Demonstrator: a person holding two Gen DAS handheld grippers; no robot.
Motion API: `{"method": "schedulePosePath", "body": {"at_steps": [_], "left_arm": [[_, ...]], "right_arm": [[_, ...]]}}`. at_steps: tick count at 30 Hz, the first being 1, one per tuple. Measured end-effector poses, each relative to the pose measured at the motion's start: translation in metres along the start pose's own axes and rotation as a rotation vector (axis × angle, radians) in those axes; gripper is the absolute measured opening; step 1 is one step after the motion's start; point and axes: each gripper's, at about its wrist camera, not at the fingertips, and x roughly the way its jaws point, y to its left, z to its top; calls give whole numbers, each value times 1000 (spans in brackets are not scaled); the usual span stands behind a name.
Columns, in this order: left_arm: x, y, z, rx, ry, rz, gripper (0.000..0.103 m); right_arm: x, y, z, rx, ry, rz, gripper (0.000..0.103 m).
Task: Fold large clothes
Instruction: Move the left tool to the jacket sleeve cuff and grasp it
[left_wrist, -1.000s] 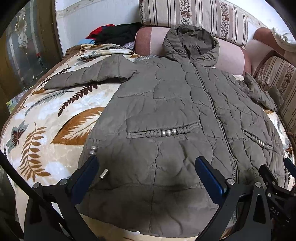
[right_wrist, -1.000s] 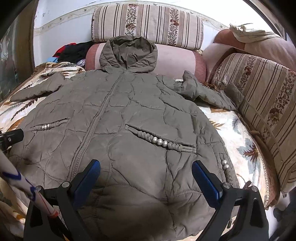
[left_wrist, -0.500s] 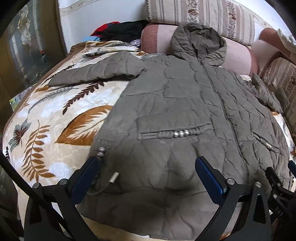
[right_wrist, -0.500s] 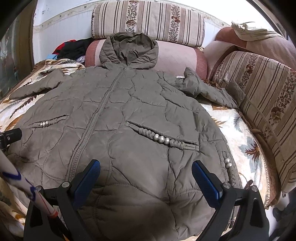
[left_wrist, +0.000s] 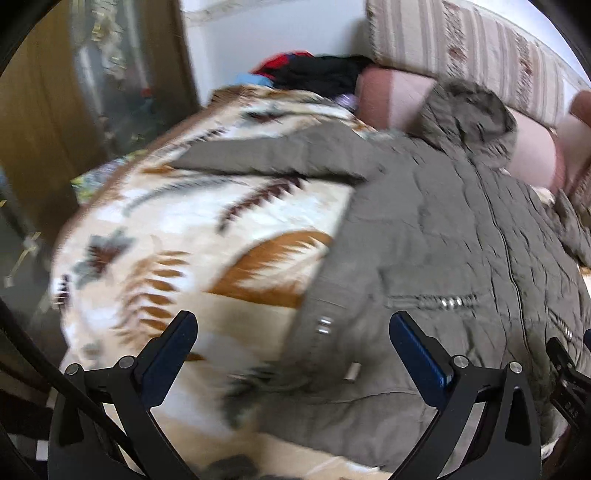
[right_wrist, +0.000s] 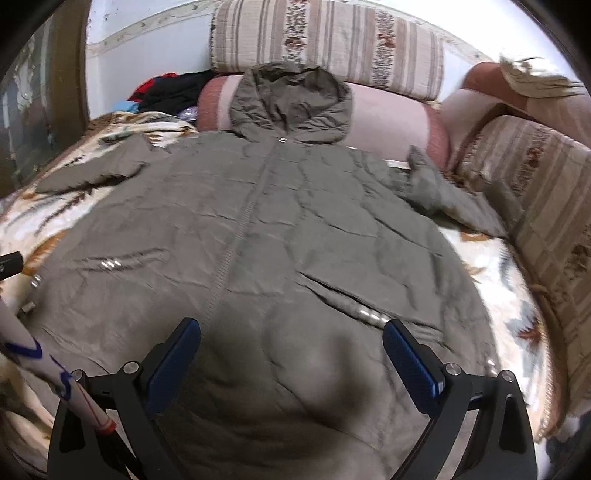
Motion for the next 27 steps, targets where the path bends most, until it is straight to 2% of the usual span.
{"method": "schedulePosePath", "body": {"at_steps": [4,7,10,21,27], "left_arm": [[-31,26,12,-44,-58,60,103],[-34,40,15,-87,-57,87,103],[-32,48,16,-119,-32,75,103],[-22,43,11,-103,-12,60,103],[0,49,25,-107,-7,7,103]], "right_arm": [[9,9,15,11,5,63,101],[12,15,19,10,11,95,101],[6,18,12,-1,-4,103,101],[-5,7,-4,24,-8,83,101],[-10,-2,-9,28,-13,54,101]]}}
